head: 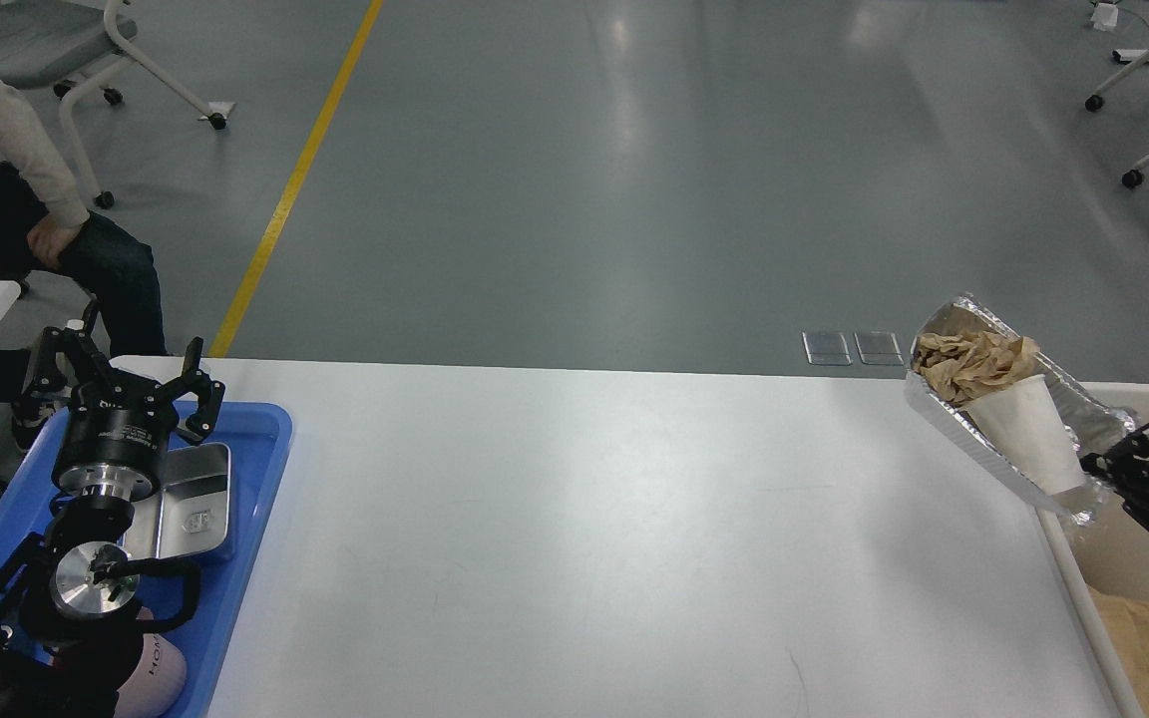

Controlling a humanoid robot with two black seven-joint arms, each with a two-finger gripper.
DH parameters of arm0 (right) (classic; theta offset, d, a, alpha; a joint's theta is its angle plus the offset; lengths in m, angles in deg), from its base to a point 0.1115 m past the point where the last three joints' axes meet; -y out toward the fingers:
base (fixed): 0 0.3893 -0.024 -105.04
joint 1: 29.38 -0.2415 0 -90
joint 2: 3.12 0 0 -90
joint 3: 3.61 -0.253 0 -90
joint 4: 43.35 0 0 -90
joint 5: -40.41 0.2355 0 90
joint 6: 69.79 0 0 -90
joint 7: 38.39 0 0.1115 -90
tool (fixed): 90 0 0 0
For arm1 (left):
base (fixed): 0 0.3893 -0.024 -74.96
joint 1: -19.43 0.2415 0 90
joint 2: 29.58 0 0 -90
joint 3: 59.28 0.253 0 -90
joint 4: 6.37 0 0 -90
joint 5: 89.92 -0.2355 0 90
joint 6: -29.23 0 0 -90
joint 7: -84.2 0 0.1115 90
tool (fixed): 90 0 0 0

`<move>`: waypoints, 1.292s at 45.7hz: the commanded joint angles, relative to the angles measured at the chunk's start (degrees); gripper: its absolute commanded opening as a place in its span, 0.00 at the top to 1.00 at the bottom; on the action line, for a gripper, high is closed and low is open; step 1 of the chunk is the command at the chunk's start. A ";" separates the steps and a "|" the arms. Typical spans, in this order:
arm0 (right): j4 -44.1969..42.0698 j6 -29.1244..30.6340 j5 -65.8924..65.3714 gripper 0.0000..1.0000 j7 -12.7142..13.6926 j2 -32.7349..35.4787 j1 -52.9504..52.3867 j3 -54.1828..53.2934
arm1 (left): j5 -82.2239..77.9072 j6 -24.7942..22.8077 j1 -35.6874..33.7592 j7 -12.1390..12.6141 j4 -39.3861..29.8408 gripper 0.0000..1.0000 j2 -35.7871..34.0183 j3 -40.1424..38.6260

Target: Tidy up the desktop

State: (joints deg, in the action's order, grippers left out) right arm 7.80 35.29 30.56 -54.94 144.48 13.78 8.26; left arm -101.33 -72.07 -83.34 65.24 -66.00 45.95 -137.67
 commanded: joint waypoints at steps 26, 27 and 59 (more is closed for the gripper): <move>-12.48 -0.84 14.24 0.00 3.02 2.17 10.19 -1.93 | -0.20 0.05 -2.00 -0.19 2.07 0.04 -0.21 0.87; -12.65 -1.28 14.68 0.00 2.93 2.35 10.19 -2.80 | -0.20 0.13 -2.00 -0.28 2.07 0.04 -0.21 0.87; -10.28 -20.53 13.98 0.00 1.00 -14.35 4.55 -45.88 | -0.28 -0.39 -1.39 -0.54 1.98 0.04 -7.50 9.57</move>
State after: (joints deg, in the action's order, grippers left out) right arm -2.90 14.29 45.04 -53.93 134.18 17.60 -38.32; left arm -101.62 -72.28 -84.83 64.63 -64.05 38.60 -128.43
